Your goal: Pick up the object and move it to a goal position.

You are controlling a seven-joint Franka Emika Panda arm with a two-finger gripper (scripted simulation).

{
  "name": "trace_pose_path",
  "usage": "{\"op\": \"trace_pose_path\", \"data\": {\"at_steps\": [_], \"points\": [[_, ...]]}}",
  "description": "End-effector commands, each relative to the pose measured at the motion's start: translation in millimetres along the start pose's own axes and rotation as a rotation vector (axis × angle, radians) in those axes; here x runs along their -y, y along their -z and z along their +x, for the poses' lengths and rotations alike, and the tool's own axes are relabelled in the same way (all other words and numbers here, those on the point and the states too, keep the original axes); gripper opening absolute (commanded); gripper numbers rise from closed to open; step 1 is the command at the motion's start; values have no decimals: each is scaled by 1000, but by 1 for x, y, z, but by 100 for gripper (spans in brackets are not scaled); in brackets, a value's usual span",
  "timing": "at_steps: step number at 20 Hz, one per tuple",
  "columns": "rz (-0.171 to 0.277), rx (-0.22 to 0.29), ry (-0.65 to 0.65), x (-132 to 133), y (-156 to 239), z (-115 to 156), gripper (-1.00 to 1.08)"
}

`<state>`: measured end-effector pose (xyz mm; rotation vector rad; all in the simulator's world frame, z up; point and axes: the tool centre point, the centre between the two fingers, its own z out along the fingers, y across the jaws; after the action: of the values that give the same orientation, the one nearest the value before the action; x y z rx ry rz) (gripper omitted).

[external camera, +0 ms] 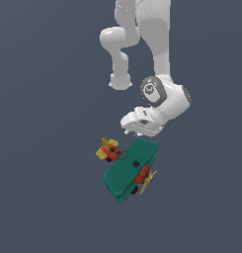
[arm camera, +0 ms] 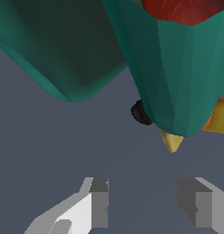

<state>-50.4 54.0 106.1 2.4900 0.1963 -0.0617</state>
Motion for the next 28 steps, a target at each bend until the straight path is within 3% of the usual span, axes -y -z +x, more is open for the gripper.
{"op": "trace_pose_path", "data": {"at_steps": [1,14,28], "points": [[-38,-17,2,0,0,2,28],[-226,-124,11,1,8,17,28],[-410,-278,22,5,26,37,28]]}}
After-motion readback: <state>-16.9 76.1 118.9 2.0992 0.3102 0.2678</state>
